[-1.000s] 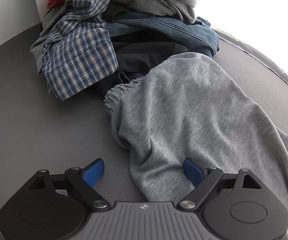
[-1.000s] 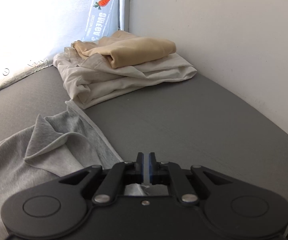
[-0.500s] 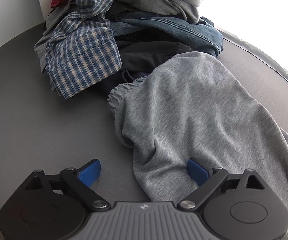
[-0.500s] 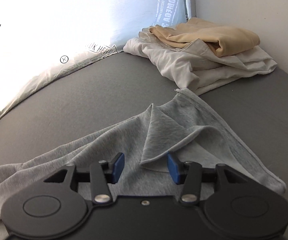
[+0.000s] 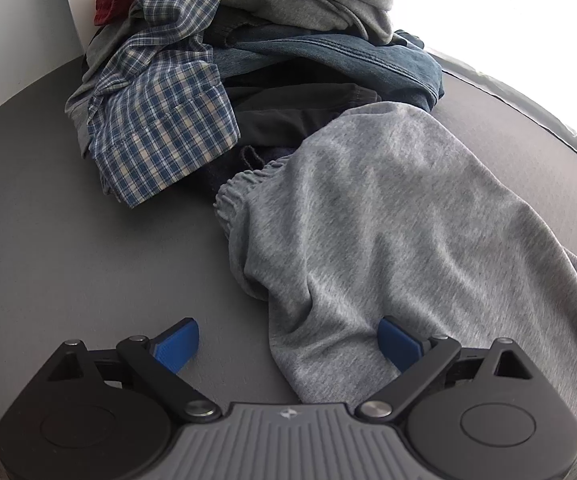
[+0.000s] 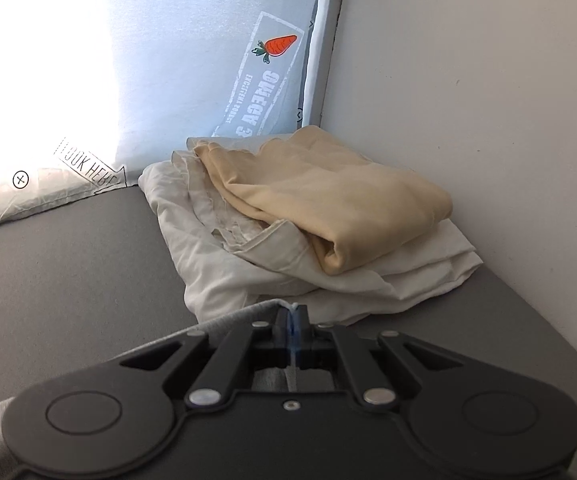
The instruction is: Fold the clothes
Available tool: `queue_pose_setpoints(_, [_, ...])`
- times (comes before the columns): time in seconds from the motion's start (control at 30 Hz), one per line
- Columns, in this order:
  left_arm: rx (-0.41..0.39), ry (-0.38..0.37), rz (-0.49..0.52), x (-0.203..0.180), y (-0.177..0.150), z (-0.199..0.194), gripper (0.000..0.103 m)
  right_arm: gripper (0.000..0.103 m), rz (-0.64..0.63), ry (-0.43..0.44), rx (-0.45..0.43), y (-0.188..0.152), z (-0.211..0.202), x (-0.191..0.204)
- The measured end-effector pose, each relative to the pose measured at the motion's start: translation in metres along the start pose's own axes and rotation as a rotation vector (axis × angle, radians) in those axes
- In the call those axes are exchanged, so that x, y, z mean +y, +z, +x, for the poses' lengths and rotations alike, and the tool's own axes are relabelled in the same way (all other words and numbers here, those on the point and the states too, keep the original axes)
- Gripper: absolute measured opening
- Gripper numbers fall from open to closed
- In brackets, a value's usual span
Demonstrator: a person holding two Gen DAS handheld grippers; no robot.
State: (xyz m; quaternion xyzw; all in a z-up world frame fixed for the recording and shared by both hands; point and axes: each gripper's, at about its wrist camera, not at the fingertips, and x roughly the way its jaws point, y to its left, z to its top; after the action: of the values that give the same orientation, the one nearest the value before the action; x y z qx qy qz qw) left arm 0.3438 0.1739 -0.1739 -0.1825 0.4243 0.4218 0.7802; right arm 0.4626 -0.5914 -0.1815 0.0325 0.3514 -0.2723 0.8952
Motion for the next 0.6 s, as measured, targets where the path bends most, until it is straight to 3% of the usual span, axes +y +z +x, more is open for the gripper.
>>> queue_pose_setpoints(0.1, [0.023, 0.007, 0.021, -0.002, 0.004, -0.002, 0.096, 0.032, -0.002, -0.027, 0.075, -0.017, 0.007, 0.009])
queue_pose_setpoints(0.27, [-0.041, -0.033, 0.097, -0.008, 0.011, -0.029, 0.094, 0.051, 0.086, -0.036, 0.071, -0.044, -0.021, 0.014])
queue_pose_setpoints(0.37, [-0.093, -0.115, 0.085, -0.012, 0.017, -0.050, 0.093, 0.053, 0.170, 0.007, 0.046, -0.058, -0.051, 0.024])
queue_pose_setpoints(0.47, [-0.036, -0.279, 0.016, -0.027, 0.026, -0.053, 0.086, 0.045, 0.284, 0.198, 0.045, -0.072, -0.078, 0.041])
queue_pose_setpoints(0.53, [0.044, -0.411, -0.038, -0.043, 0.025, -0.047, 0.083, 0.042, 0.379, 0.375, 0.108, -0.081, -0.085, 0.058])
queue_pose_setpoints(0.6, [0.101, -0.474, -0.062, -0.064, 0.019, -0.042, 0.083, 0.042, 0.496, 0.513, 0.199, -0.089, -0.084, 0.077])
